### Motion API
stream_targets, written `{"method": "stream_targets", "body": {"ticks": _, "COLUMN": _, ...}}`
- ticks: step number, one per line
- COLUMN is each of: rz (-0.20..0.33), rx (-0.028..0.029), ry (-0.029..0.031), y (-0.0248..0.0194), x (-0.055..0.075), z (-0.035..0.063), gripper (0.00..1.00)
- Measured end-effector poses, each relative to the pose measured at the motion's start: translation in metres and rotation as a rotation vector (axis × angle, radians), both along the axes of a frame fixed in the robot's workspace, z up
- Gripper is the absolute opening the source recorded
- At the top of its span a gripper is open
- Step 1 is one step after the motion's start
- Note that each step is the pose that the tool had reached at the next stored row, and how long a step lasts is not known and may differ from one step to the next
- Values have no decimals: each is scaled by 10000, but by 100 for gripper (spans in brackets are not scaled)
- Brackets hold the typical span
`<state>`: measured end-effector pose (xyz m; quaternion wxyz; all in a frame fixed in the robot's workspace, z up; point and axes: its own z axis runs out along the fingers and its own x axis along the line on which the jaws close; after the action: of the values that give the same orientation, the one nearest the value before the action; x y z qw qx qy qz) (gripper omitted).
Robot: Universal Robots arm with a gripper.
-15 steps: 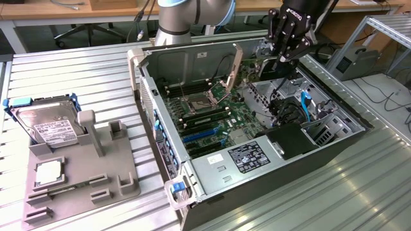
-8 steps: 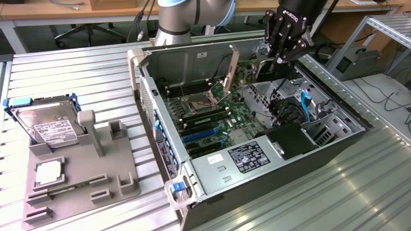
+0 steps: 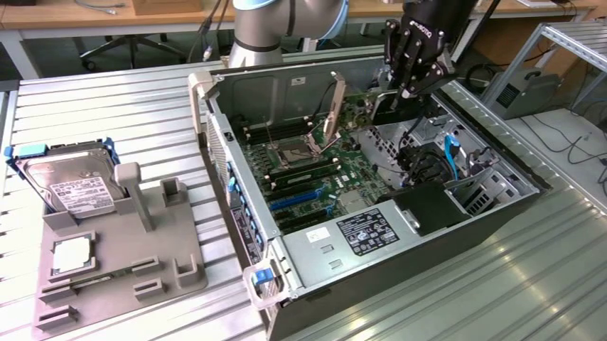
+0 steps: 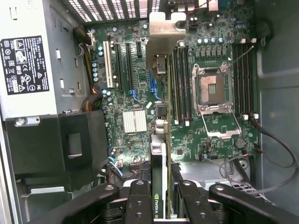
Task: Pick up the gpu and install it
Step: 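Insert the gpu into the slot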
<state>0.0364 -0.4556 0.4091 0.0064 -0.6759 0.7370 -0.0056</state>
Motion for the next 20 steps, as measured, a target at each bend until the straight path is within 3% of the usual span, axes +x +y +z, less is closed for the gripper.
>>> {"method": "stream_targets", "body": {"ticks": 14, "rz": 0, "rx": -1, "ry": 69, "y": 0, "x": -106, "z": -201, "gripper": 27}}
{"method": "stream_targets", "body": {"ticks": 20, "rz": 0, "rx": 0, "ry": 77, "y": 0, "x": -109, "z": -209, "gripper": 27}}
